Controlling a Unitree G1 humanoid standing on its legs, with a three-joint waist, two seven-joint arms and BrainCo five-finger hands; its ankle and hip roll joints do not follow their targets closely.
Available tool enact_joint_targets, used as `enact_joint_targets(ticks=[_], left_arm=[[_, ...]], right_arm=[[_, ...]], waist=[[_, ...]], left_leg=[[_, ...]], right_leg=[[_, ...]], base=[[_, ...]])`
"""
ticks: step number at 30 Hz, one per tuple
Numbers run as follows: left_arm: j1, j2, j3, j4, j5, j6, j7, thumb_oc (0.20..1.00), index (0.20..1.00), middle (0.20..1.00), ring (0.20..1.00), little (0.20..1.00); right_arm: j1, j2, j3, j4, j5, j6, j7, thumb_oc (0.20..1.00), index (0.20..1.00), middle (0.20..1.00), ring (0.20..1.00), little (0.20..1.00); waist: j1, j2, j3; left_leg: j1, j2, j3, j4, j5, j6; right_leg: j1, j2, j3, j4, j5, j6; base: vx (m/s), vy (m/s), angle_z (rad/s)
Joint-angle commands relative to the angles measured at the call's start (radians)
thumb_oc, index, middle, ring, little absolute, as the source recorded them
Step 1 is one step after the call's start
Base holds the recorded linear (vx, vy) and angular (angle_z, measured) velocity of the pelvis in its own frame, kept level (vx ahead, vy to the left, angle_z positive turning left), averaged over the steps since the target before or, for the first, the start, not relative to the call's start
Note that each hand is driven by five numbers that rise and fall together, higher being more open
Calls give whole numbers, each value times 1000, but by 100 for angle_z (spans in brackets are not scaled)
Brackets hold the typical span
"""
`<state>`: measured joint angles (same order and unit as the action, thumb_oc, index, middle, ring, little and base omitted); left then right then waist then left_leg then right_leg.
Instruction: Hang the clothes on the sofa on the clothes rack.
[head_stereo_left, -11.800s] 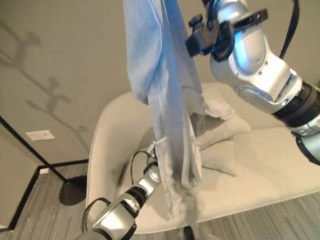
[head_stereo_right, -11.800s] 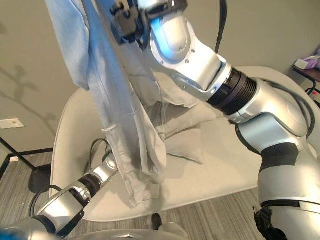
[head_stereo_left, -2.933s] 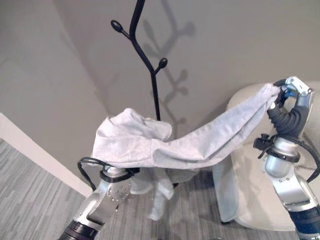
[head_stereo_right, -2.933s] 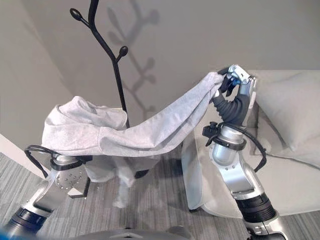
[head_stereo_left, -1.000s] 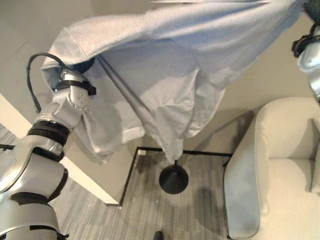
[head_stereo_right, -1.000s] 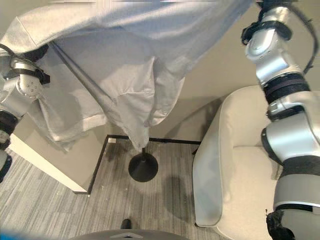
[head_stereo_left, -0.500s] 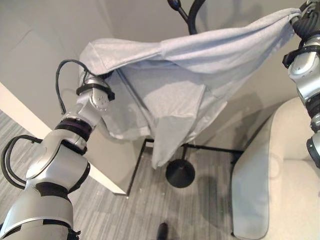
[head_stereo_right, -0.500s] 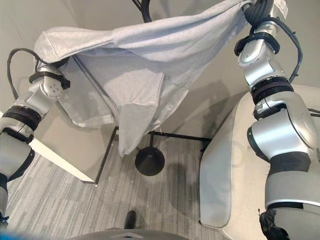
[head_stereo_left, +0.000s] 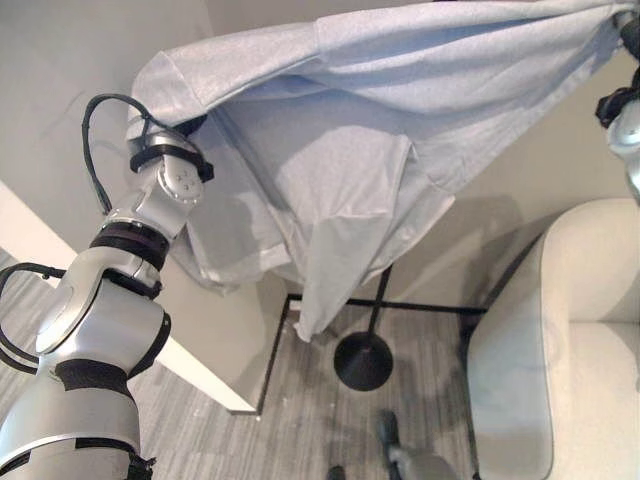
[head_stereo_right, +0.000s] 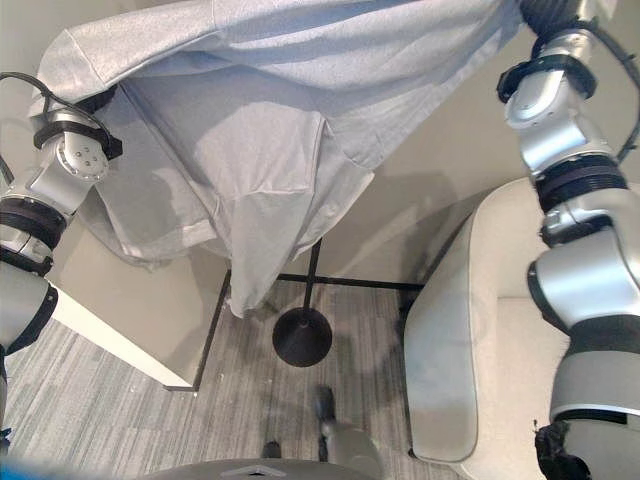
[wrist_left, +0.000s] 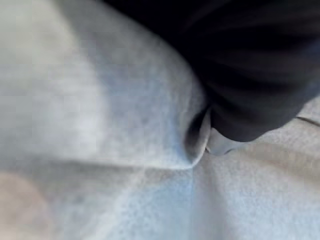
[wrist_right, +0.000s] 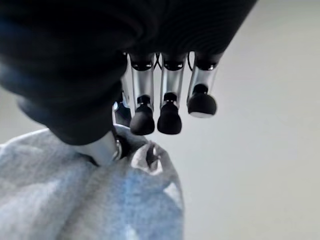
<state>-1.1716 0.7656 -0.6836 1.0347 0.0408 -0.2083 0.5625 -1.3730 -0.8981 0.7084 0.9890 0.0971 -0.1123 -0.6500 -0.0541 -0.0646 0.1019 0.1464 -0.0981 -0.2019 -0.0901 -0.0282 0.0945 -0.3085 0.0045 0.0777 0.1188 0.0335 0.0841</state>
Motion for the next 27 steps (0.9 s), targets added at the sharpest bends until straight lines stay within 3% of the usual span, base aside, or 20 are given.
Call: enact_joint_targets(ticks=[1,7,15,24,27], left_arm=[[-37,99,43,-10,-79,-7,34,200,200,200,200,200],[5,42,47,14,-90,-1,17,200,200,200,200,200],[-9,-48,40,24,-104,5,21,200,200,200,200,200],[266,-90,176,-338,-127,-6,44,200,200,200,200,200],[391,-146,214,-443,-144,-19,26,200,200,200,200,200]], right_arm=[[-87,-70,33,51,13,0,-27,200,200,200,200,200],[-31,-69,24,72,-12,11,-5,200,200,200,200,200],[-30,-89,56,109,-75,28,-25,200,200,200,200,200],[325,-109,-165,-120,-107,38,-57,200,200,200,200,200],[482,-57,-235,-135,-128,41,-42,200,200,200,200,200]], waist=[[-4,-29,-75],[-25,-34,-138],[-55,-22,-138],[-54,-13,-131],[-53,-8,-130]], left_leg=[[91,73,-31,3,-114,-93],[118,161,-56,3,-106,-145],[112,199,-51,3,-29,-185],[126,214,-54,5,33,-193],[137,220,-48,3,42,-193]], right_leg=[[165,4,18,-188,128,56],[215,38,-15,-206,84,25],[223,34,-49,-206,66,14],[248,33,-54,-206,46,-2],[262,35,-49,-206,40,-8]], base=[[190,-109,51],[216,-147,30],[93,-28,31],[55,-9,0],[22,-2,3]])
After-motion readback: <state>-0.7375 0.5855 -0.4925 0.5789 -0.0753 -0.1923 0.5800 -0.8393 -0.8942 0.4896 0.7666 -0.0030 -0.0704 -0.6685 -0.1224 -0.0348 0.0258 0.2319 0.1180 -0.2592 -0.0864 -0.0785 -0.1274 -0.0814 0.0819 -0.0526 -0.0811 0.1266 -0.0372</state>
